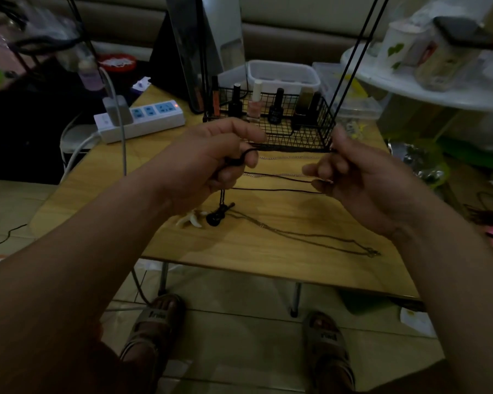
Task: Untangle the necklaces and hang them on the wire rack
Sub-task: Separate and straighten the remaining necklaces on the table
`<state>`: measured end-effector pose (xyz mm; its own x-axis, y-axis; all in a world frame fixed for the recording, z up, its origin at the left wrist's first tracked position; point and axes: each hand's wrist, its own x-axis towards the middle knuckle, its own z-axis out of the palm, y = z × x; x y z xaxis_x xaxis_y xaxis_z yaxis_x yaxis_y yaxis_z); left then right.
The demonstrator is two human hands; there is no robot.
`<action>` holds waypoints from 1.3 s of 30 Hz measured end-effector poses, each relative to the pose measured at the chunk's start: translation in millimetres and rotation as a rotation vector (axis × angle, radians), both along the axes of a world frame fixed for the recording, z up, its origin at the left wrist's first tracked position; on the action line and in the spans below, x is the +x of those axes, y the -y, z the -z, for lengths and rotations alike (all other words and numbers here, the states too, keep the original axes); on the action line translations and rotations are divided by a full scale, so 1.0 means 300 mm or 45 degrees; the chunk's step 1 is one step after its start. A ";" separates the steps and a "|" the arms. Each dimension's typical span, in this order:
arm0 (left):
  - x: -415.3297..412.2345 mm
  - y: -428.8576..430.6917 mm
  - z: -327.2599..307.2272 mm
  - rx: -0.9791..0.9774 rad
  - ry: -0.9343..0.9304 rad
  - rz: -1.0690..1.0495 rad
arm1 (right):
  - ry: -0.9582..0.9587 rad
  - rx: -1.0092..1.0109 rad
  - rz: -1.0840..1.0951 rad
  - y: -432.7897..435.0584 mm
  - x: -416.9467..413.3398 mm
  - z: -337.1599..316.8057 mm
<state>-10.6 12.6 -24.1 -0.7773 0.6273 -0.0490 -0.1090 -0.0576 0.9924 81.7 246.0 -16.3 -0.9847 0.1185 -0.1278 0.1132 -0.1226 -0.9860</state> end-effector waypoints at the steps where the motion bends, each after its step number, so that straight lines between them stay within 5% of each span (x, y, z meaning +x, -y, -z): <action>1: 0.001 -0.002 0.001 -0.002 0.008 -0.012 | -0.005 -0.068 0.046 -0.005 -0.002 0.000; 7: 0.001 0.003 0.009 -0.041 0.048 -0.034 | 0.002 -0.036 0.300 -0.040 0.005 0.004; 15: 0.028 -0.027 0.007 -0.026 0.144 0.056 | 0.230 0.851 -0.077 0.012 0.033 0.016; 18: 0.037 -0.045 0.010 0.041 0.214 0.161 | 0.154 1.145 -0.018 0.038 0.025 0.031; 22: 0.040 -0.064 0.013 0.103 0.234 0.264 | -0.037 0.779 0.130 0.070 0.004 0.022; 25: 0.041 -0.062 0.015 0.114 0.189 0.331 | -0.070 0.615 -0.044 0.080 -0.007 0.030; 34: 0.045 -0.051 0.011 -0.130 -0.059 0.242 | -0.076 0.842 -0.003 0.082 0.000 0.043; 39: 0.049 -0.031 -0.014 -0.308 -0.167 0.189 | -0.147 0.740 0.155 0.057 -0.008 0.036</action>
